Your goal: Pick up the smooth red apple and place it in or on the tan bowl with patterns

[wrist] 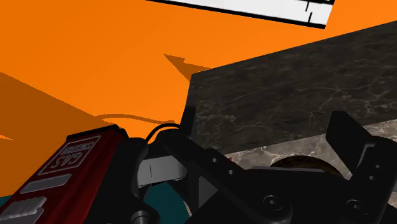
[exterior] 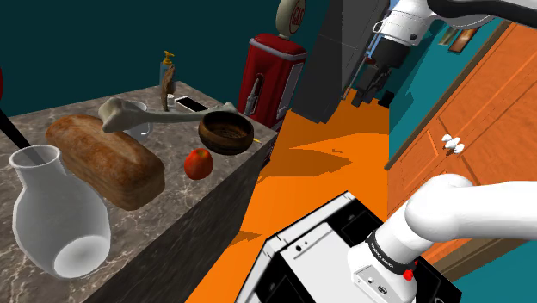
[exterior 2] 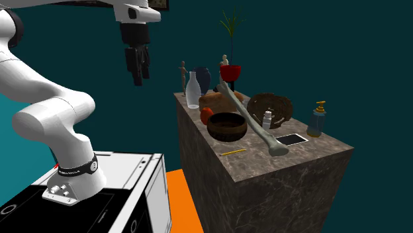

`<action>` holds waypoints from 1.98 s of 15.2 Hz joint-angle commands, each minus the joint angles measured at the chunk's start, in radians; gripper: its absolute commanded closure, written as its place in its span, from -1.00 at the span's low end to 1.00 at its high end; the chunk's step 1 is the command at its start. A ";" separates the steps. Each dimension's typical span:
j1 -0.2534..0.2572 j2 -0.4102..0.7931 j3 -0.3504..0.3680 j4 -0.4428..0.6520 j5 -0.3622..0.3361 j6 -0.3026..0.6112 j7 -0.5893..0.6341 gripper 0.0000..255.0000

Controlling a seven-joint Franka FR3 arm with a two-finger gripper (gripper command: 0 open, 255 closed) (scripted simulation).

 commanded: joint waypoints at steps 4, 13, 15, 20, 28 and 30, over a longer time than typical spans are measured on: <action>0.016 0.045 0.062 -0.013 0.038 0.058 0.067 -1.00; 0.050 0.250 0.246 0.020 0.113 0.237 0.264 -1.00; 0.053 0.308 0.285 0.042 0.118 0.275 0.309 -1.00; 0.057 0.472 0.381 0.118 0.101 0.362 0.429 -1.00; 0.077 0.785 0.503 0.307 -0.026 0.457 0.656 -1.00; 0.094 0.872 0.520 0.368 -0.075 0.467 0.716 -1.00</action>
